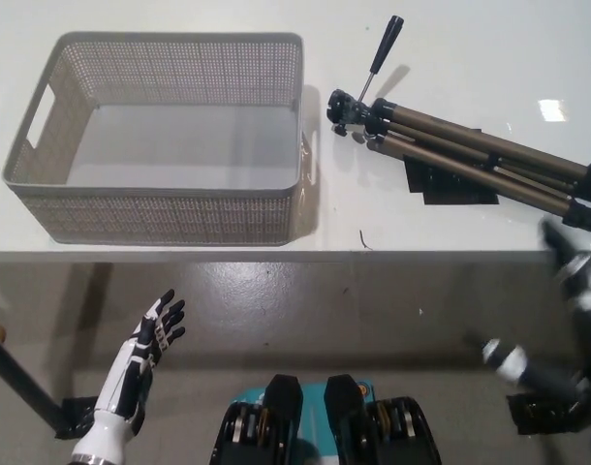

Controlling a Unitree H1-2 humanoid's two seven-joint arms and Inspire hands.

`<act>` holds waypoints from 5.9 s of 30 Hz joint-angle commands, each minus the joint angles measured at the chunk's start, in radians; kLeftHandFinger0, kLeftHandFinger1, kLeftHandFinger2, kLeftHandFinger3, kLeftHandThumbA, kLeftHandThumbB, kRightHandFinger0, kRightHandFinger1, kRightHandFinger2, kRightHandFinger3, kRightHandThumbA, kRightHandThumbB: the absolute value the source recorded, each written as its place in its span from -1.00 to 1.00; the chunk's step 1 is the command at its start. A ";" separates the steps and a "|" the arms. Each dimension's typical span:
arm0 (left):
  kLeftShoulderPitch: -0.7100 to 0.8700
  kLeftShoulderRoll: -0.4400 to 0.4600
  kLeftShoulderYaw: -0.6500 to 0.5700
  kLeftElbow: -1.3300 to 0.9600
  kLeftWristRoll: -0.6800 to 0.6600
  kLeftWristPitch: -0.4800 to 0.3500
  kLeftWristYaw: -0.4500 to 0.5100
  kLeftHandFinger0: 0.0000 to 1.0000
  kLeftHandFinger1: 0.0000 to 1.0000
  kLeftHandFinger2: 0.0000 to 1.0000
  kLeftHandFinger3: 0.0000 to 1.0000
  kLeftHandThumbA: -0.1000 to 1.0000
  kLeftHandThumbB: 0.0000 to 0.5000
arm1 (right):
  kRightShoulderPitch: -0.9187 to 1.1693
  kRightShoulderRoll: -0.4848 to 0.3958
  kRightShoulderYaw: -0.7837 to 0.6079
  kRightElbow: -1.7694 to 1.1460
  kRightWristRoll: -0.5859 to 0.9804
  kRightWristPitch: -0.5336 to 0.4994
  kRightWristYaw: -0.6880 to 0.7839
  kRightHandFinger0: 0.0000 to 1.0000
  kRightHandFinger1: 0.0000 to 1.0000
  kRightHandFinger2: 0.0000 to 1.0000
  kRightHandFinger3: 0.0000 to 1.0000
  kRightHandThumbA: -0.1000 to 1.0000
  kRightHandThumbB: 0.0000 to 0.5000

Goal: The robot uses its right hand to pick the tripod on the desk and places it into a rectangular container on the left.

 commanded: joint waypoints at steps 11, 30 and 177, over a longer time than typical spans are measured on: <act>0.015 0.029 0.003 -0.015 -0.019 -0.063 -0.037 1.00 1.00 1.00 1.00 1.00 1.00 | -0.768 -0.281 0.062 0.304 -0.310 0.467 0.155 1.00 1.00 1.00 1.00 1.00 0.74; 0.056 0.021 -0.014 -0.019 0.000 -0.064 -0.033 1.00 1.00 1.00 1.00 1.00 1.00 | -1.232 -0.144 0.360 1.361 -0.374 0.426 0.071 1.00 1.00 1.00 1.00 1.00 0.98; -0.016 0.032 -0.129 0.126 0.082 -0.144 -0.122 1.00 1.00 1.00 1.00 1.00 1.00 | -1.453 0.230 0.443 1.628 -0.234 0.294 0.098 1.00 1.00 1.00 1.00 0.56 1.00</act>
